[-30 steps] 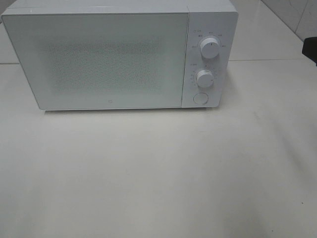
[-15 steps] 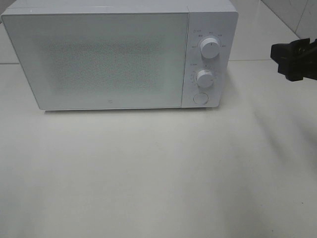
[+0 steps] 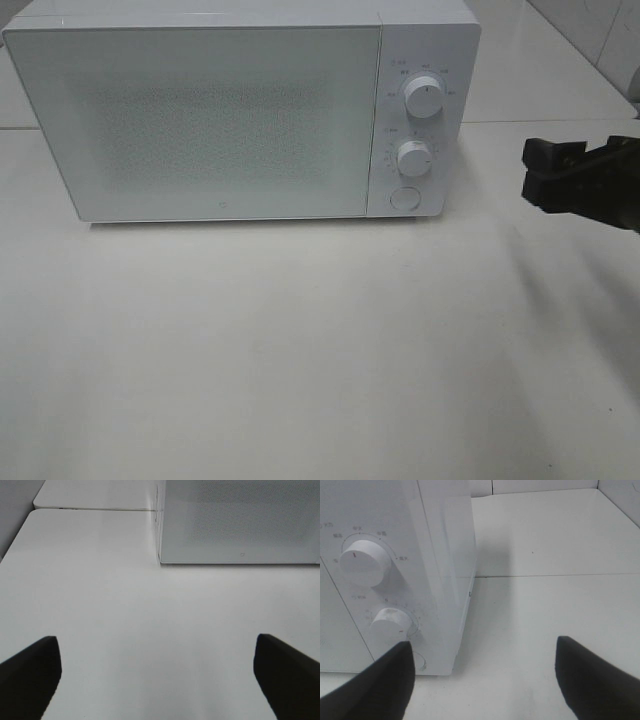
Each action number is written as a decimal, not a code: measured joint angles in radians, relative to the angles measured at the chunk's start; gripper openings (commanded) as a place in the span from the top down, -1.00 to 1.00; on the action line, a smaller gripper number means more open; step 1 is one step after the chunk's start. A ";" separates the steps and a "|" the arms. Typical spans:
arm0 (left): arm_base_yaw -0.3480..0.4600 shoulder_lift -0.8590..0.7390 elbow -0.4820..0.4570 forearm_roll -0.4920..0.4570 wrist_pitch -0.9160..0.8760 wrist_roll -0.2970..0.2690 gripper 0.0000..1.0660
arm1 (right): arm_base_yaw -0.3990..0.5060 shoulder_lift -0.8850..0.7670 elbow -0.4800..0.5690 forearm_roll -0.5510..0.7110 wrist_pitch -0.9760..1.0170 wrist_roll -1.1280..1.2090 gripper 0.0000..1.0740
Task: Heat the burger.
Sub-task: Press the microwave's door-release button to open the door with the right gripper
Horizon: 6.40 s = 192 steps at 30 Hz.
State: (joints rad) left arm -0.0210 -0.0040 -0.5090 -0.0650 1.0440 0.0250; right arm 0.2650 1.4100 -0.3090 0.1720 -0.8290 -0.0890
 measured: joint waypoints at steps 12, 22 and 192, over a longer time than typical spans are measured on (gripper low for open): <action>0.000 0.000 0.000 0.000 0.000 0.000 -0.88 | 0.284 0.221 0.005 0.339 -0.257 -0.080 -0.37; 0.000 0.000 0.000 0.000 0.000 0.000 -0.88 | 0.463 0.347 -0.051 0.549 -0.309 -0.090 -0.37; 0.000 0.000 0.000 0.000 0.000 0.000 -0.88 | 0.331 0.812 -0.678 0.658 -0.080 1.296 1.00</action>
State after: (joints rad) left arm -0.0210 -0.0040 -0.5090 -0.0650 1.0440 0.0250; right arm 0.5960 2.2220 -0.9870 0.8300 -0.9090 1.2070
